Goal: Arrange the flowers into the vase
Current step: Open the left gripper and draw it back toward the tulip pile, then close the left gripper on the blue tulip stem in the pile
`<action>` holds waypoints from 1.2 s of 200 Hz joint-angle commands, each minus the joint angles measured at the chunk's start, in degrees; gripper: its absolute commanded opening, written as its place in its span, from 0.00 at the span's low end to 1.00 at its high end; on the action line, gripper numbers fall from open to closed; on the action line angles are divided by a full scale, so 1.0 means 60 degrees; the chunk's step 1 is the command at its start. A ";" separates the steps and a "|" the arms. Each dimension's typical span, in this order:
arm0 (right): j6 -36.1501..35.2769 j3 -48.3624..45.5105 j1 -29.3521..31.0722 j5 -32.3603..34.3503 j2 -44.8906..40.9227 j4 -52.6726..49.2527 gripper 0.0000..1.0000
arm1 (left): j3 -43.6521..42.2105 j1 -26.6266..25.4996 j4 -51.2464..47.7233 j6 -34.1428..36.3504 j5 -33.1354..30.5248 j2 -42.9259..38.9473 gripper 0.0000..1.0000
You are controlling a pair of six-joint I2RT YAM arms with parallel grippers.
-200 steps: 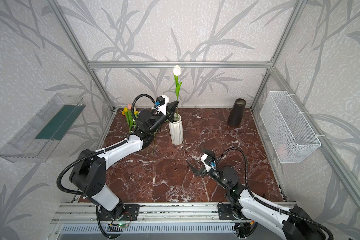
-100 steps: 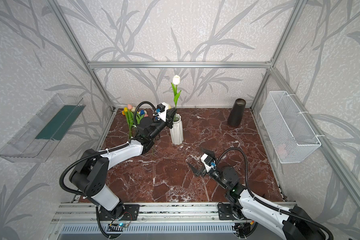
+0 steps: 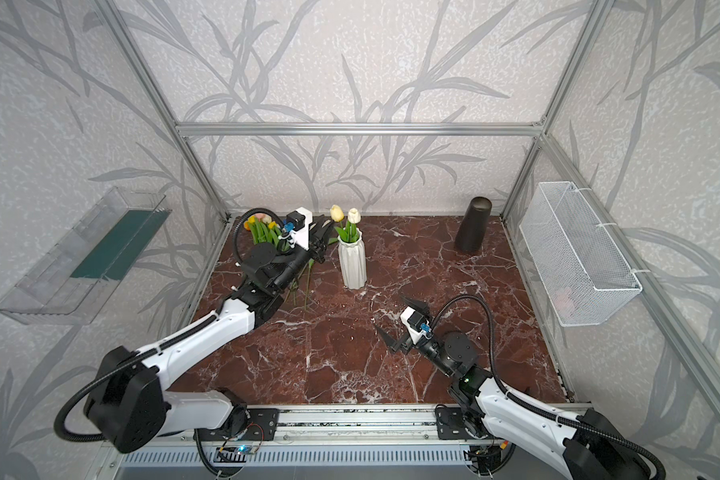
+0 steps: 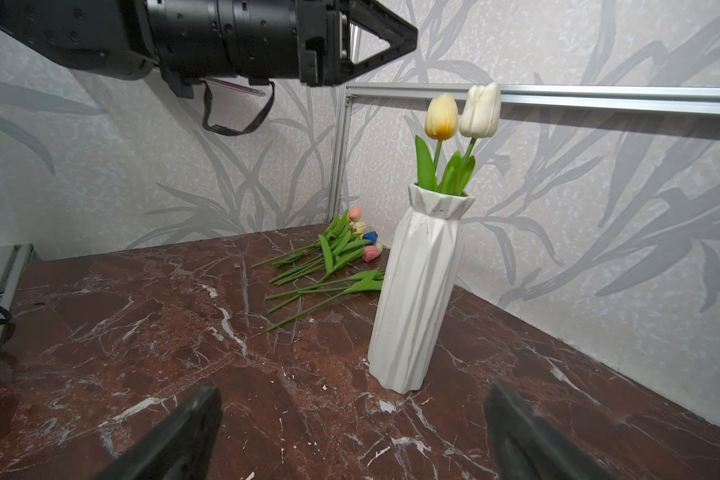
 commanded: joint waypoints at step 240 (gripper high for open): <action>-0.0096 0.0129 0.0043 -0.0121 0.0280 0.0409 0.99 | 0.7186 0.2308 -1.3244 -0.2661 -0.1036 0.8273 0.33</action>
